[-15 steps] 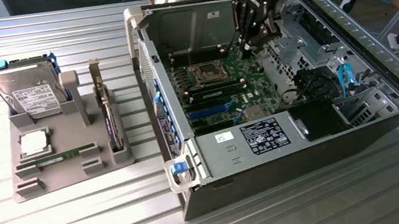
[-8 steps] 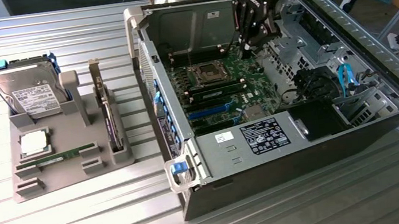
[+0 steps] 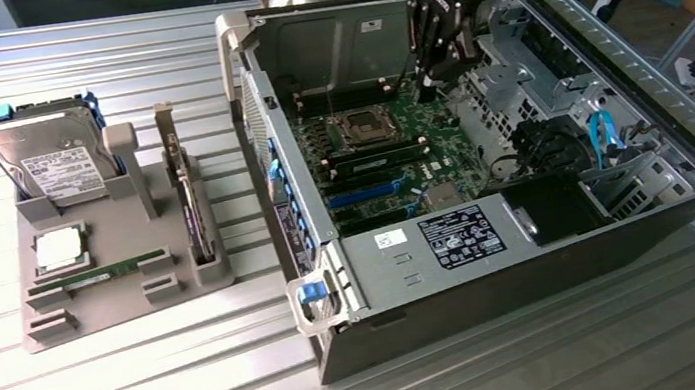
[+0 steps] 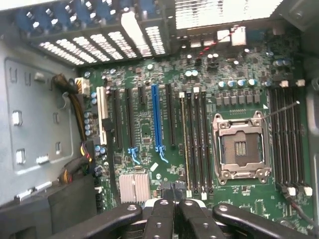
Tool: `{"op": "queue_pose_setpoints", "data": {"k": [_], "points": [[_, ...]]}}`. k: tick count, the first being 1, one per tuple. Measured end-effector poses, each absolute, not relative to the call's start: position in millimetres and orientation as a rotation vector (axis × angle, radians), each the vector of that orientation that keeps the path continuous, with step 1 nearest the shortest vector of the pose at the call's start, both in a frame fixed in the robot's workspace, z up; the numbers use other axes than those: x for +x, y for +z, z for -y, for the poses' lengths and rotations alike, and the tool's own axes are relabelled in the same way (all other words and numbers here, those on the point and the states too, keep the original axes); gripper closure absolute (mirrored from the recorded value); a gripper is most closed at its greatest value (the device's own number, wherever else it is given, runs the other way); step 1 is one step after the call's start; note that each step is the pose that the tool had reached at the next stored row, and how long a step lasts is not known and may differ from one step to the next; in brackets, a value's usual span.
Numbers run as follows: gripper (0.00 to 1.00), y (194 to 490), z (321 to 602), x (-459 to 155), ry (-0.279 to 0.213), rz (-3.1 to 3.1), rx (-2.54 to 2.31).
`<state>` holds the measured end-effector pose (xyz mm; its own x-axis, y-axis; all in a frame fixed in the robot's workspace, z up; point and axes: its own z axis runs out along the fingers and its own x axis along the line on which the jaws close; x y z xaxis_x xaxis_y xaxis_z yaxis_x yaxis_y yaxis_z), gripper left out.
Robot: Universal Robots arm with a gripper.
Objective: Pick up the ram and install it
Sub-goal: 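Press down the ram until it locks into place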
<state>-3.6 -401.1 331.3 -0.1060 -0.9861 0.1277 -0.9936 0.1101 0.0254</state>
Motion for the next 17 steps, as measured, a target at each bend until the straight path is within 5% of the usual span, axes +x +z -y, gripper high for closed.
{"op": "queue_pose_setpoints", "data": {"k": [17], "points": [[0.89, 331.3, 401.1, -3.6, 0.068, 2.574, 1.577]]}}
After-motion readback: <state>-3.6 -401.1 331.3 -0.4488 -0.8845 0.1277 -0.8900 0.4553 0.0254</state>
